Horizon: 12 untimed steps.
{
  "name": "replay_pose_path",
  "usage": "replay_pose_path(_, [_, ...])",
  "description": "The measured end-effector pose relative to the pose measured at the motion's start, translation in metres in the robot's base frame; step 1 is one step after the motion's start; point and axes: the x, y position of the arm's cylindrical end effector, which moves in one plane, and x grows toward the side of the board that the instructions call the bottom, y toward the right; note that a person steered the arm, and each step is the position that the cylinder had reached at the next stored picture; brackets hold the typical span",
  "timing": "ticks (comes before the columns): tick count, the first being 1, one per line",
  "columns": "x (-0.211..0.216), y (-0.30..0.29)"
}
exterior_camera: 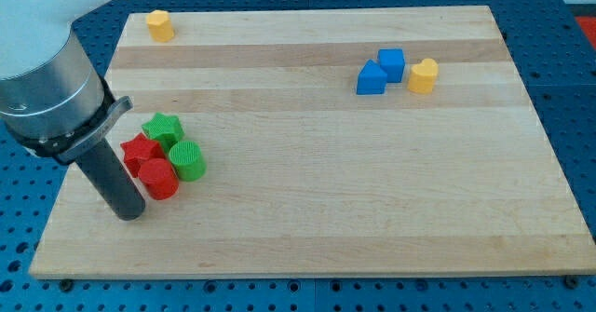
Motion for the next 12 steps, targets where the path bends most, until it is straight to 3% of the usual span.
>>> replay_pose_path(6, [-0.061, -0.001])
replay_pose_path(10, [-0.137, -0.016])
replay_pose_path(12, [-0.143, -0.041])
